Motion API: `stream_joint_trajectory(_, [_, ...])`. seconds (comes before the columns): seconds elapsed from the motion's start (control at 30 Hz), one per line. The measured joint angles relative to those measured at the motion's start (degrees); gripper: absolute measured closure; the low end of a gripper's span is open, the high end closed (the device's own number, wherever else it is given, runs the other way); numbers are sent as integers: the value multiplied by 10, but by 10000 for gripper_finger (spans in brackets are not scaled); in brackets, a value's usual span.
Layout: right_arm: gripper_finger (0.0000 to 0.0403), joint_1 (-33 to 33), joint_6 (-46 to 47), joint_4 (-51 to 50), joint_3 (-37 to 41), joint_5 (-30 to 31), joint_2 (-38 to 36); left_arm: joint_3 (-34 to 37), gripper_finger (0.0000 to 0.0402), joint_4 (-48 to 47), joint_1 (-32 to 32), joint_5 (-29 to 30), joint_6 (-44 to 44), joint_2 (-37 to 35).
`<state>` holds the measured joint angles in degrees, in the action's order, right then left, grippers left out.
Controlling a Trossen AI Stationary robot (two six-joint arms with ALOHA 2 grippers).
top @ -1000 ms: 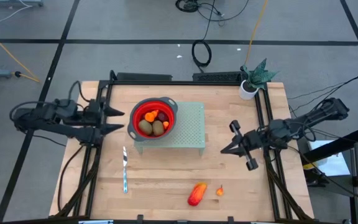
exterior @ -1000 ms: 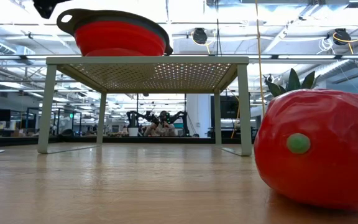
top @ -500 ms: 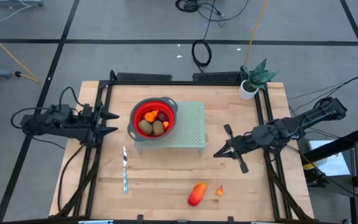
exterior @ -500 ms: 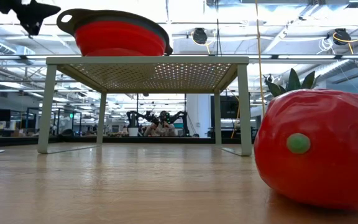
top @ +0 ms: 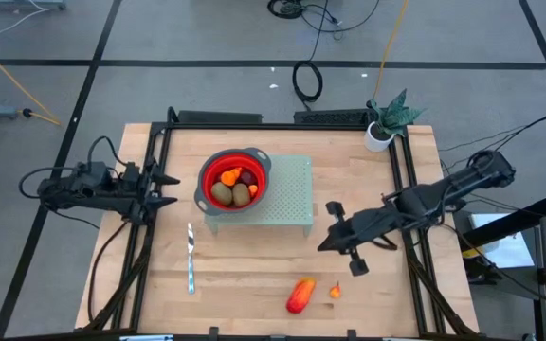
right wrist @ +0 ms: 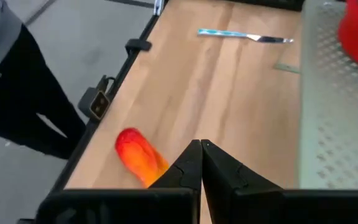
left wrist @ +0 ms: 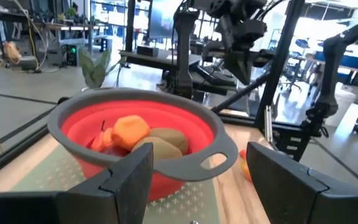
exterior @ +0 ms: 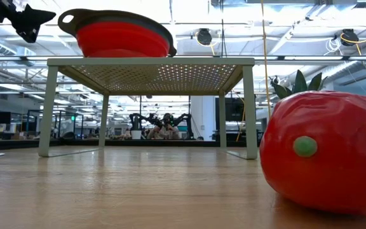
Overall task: Pick & Place Fruit
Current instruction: Put the peach into the strainer bowl on the shelf
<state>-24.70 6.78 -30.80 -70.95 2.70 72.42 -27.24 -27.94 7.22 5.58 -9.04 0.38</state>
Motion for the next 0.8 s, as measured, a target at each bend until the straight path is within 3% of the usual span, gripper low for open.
stream_joint_trajectory(0.47, [403,-72,82,-68,-33,-62,98,0,144,-6,0,-1,15,0])
stream_joint_trajectory(0.8, [403,-114,-12,-132,-33,-90,126,0,144,-6,0,-2,-4,0])
